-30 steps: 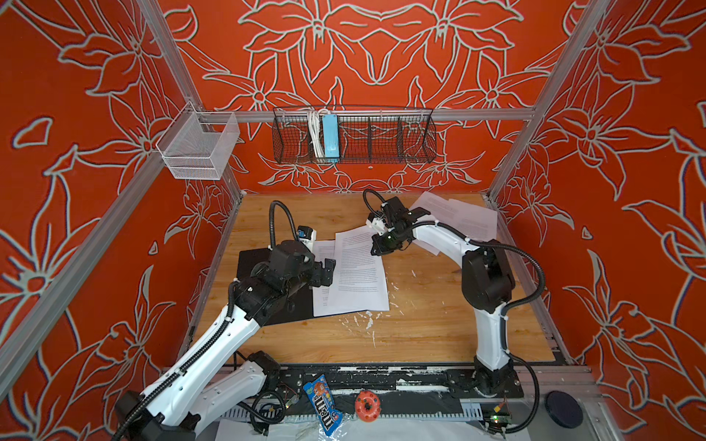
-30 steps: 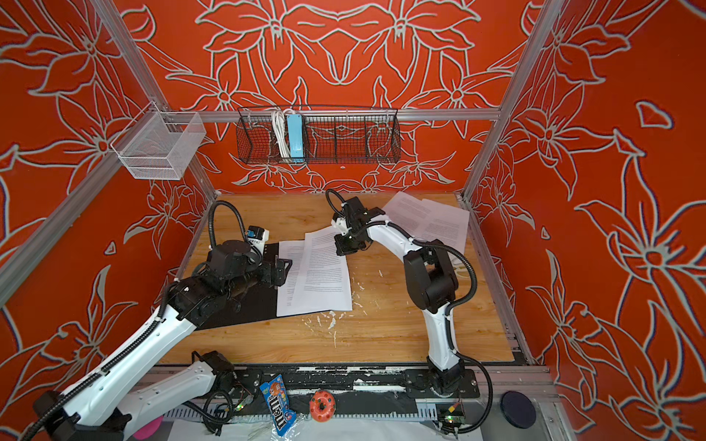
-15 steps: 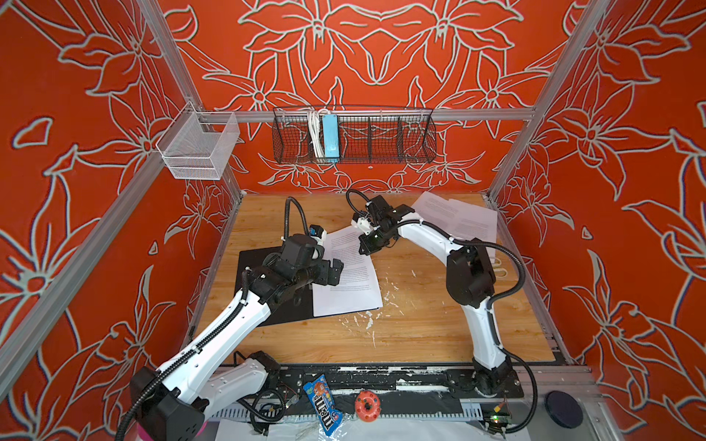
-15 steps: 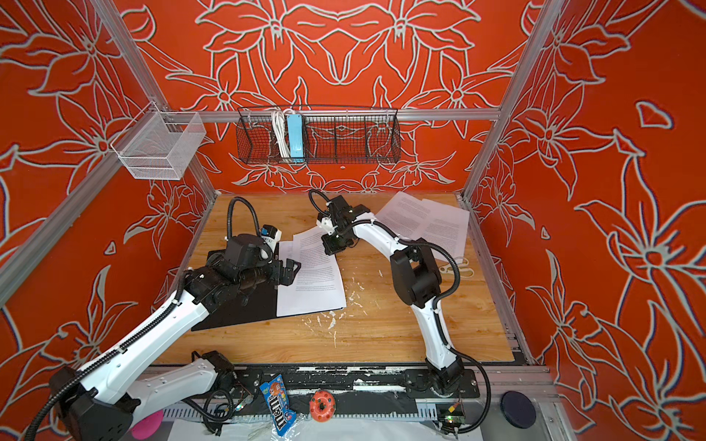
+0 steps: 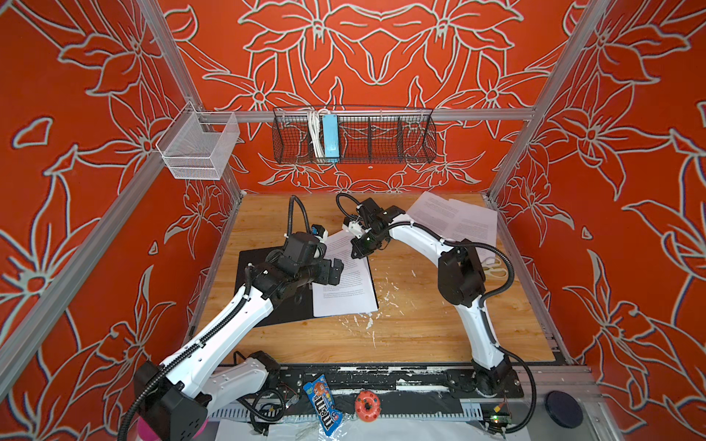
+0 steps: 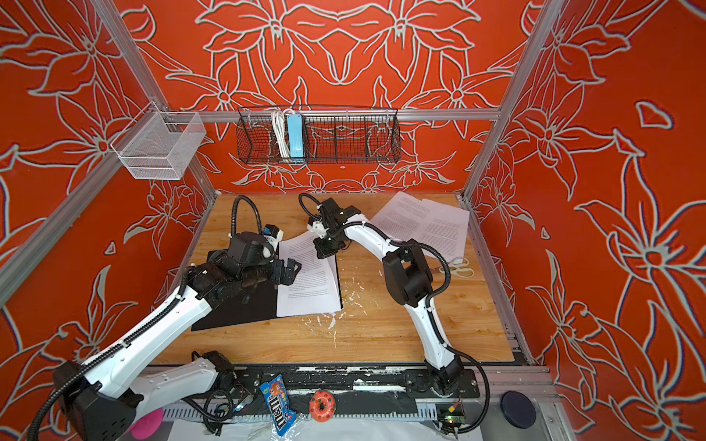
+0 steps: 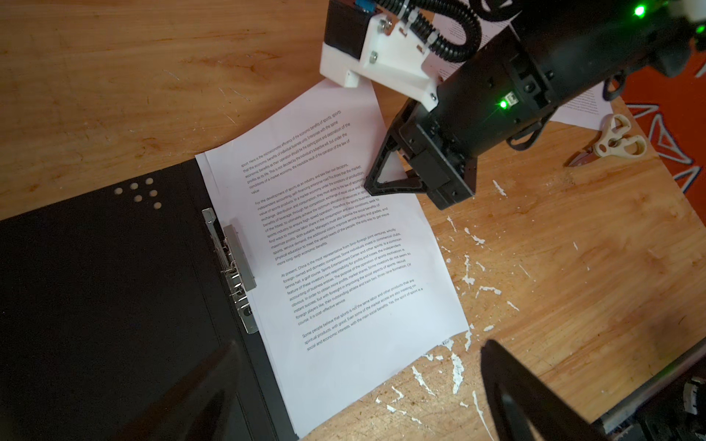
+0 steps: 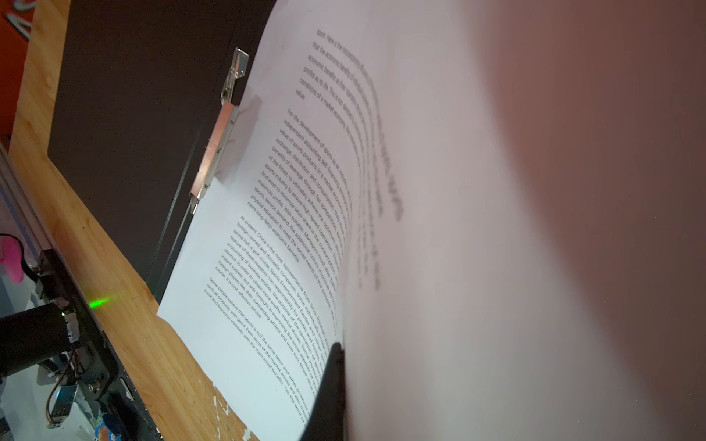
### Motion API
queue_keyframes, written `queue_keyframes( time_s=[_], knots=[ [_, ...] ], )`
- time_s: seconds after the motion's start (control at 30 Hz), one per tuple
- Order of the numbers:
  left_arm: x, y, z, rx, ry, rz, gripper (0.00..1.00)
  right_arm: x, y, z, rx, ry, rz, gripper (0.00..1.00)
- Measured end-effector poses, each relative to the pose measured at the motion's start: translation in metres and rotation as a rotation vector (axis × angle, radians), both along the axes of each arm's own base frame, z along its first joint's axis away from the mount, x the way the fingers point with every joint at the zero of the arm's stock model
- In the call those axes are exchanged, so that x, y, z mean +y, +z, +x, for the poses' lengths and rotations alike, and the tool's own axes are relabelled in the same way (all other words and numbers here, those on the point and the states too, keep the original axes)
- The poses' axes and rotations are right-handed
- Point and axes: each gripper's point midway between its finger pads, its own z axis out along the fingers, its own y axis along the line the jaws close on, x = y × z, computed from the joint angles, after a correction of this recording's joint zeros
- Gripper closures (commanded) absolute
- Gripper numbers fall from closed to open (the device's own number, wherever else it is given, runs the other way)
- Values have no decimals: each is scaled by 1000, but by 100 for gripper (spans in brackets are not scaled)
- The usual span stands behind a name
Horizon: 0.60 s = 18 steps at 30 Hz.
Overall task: Put the files into the folder
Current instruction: 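Lower the sheet onto the folder stack with the right gripper, pressing toward the clip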
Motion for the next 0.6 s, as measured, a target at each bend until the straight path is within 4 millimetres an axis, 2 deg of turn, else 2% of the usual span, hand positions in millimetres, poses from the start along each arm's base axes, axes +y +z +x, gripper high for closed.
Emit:
queue_keyframes(
  time_s=[0.33,0.6],
  knots=[
    [1,-2,1,6,3,3,2,1,-13,-3,25,20,-23,100],
    [1,-3,1,10,3,4,2,5,-12,-5,28,29,-26,100]
  ],
)
